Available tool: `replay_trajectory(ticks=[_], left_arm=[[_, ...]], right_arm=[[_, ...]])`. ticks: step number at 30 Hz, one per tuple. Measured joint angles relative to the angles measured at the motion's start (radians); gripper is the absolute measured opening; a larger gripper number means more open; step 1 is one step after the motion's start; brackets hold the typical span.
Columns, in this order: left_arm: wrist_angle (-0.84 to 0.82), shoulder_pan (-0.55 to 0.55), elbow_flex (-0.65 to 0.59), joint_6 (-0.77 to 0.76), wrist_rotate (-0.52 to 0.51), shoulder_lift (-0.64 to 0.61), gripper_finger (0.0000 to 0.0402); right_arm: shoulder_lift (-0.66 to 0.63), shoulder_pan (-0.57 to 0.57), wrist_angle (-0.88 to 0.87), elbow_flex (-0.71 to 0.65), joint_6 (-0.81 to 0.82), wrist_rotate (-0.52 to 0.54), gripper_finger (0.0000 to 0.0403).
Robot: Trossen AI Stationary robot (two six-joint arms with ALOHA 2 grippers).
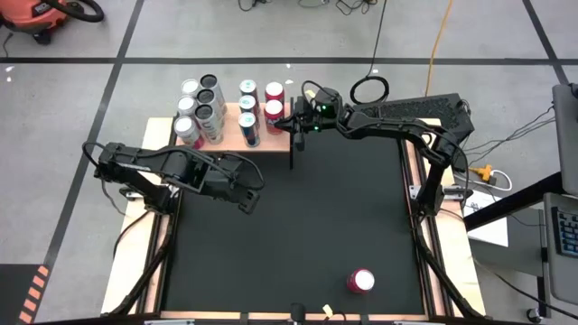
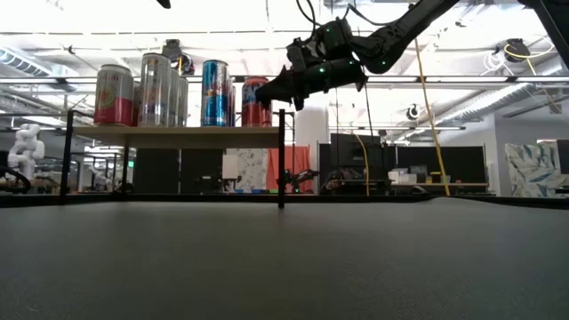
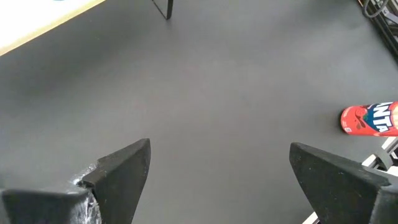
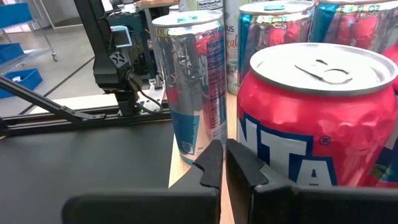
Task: Place canned beverage on shelf
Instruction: Put the top red soda can on the shelf aligned with the other red soda can
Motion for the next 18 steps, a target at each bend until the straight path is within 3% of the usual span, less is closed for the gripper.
replay_trajectory(ticks=[18], left_arm=[[0.0, 0.0, 0.0, -0.003, 0.0, 0.0, 0.0384]], right_arm=[[0.0, 0.007, 0.008, 0.0, -0.023, 0.019, 0.0]])
